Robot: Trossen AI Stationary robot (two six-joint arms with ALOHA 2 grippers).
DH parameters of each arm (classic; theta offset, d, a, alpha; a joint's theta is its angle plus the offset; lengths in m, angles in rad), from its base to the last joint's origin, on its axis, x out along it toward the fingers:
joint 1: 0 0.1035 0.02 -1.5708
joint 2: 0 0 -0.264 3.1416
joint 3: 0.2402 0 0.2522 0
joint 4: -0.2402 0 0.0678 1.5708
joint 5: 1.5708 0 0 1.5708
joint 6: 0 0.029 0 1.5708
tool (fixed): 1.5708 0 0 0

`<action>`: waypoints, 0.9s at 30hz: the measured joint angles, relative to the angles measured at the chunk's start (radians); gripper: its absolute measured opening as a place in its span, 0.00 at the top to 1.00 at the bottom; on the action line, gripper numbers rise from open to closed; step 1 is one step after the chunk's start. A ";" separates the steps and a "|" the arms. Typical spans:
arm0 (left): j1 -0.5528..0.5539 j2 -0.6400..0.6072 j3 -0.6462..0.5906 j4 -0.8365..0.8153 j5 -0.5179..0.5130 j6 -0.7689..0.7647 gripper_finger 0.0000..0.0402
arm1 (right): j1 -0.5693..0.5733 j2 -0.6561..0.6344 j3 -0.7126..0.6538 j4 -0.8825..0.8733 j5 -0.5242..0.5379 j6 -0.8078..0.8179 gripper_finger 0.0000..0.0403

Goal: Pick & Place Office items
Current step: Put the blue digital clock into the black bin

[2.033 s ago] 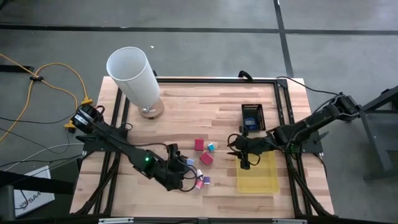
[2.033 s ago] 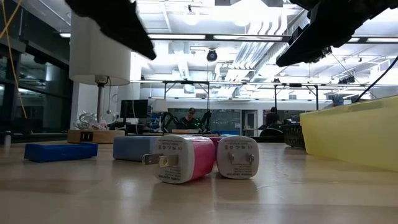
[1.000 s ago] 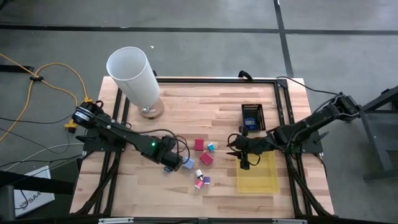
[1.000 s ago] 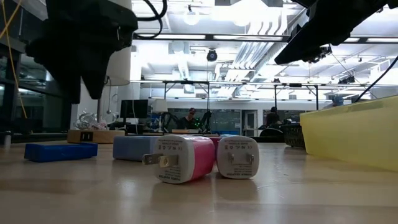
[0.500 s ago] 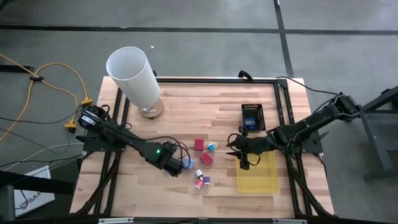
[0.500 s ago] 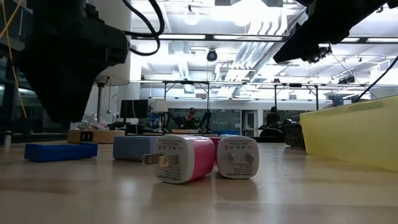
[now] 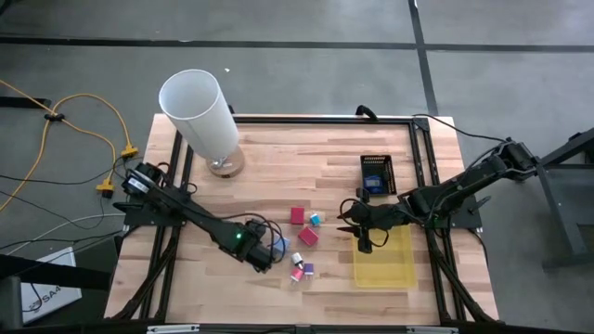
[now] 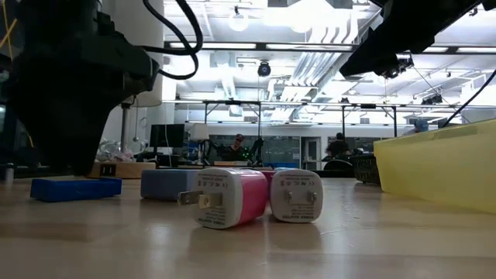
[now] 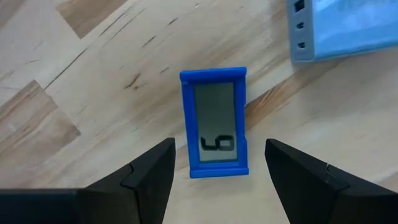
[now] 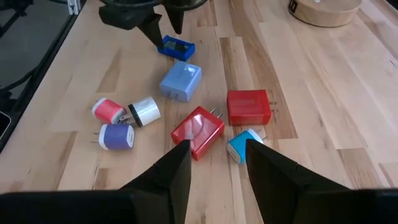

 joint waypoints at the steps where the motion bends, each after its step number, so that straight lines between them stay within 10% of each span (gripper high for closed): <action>1: -0.001 0.002 0.000 0.000 0.000 0.000 0.41 | 0.000 0.000 0.000 0.002 0.000 0.000 0.65; 27: -0.001 0.052 0.000 0.003 0.020 -0.006 0.51 | 0.000 0.000 0.000 0.019 0.000 0.000 0.65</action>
